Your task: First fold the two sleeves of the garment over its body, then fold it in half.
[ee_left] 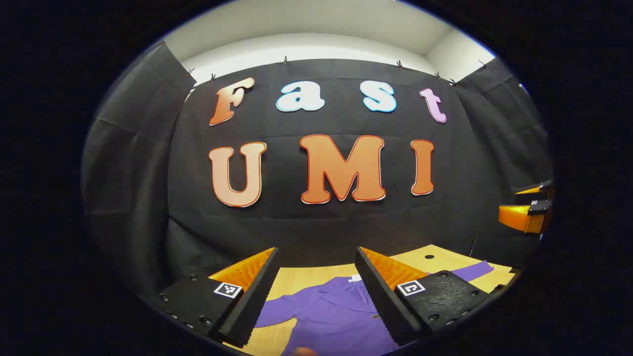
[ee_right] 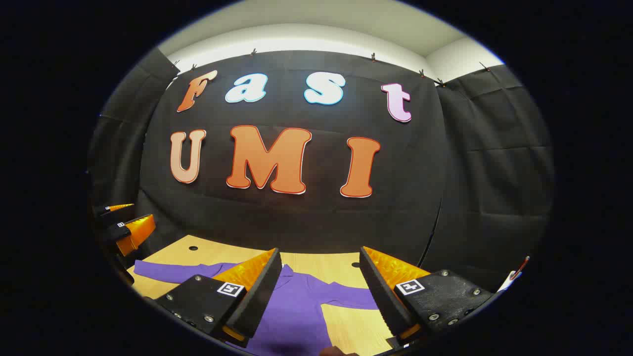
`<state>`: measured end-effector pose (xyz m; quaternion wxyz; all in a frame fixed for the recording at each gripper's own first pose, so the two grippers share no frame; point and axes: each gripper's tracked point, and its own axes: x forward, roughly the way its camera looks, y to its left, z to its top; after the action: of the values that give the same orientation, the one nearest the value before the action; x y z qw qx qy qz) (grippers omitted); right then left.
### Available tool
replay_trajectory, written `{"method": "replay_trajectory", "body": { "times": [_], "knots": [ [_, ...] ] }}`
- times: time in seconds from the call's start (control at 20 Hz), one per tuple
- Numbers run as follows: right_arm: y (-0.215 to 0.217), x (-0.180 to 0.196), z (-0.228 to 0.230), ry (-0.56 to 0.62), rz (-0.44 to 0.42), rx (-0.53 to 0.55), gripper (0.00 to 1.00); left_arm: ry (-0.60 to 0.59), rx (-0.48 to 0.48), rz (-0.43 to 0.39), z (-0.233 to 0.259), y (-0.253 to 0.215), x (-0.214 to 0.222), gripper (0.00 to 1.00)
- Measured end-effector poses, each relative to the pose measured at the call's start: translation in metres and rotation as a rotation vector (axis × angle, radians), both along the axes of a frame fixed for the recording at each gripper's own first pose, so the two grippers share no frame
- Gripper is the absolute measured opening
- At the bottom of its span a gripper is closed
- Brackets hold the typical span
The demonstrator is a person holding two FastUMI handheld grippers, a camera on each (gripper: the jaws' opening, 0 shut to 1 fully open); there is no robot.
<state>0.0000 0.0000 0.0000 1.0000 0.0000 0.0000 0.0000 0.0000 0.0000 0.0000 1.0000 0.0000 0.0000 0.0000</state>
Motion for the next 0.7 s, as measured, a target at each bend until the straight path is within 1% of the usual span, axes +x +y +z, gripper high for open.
{"method": "replay_trajectory", "body": {
  "times": [0.1,0.25,0.35,0.4,0.45,0.6,0.7],
  "knots": [
    [0.003,0.000,-0.001,0.003,0.009,-0.020,0.95,-0.008,-0.003,0.020,0.008,0.010,0.000,0.98],
    [0.004,0.007,-0.003,0.014,0.028,-0.060,0.96,-0.010,-0.040,0.034,0.019,0.010,0.001,0.98],
    [0.005,0.010,-0.001,0.009,0.043,-0.061,0.96,-0.027,-0.074,0.027,0.025,0.005,0.001,0.98],
    [0.007,0.012,0.000,0.000,0.057,-0.056,0.95,-0.042,-0.081,0.027,0.028,0.003,0.003,1.00],
    [0.009,0.016,0.000,-0.003,0.063,-0.054,0.96,-0.046,-0.073,0.029,0.031,0.000,0.005,0.98],
    [0.012,0.023,0.000,-0.002,0.098,-0.036,0.95,-0.070,-0.072,0.041,0.037,-0.012,0.010,1.00],
    [0.009,0.028,-0.001,-0.004,0.102,-0.037,0.95,-0.066,-0.070,0.024,0.038,-0.027,0.014,0.98]
  ]
}}
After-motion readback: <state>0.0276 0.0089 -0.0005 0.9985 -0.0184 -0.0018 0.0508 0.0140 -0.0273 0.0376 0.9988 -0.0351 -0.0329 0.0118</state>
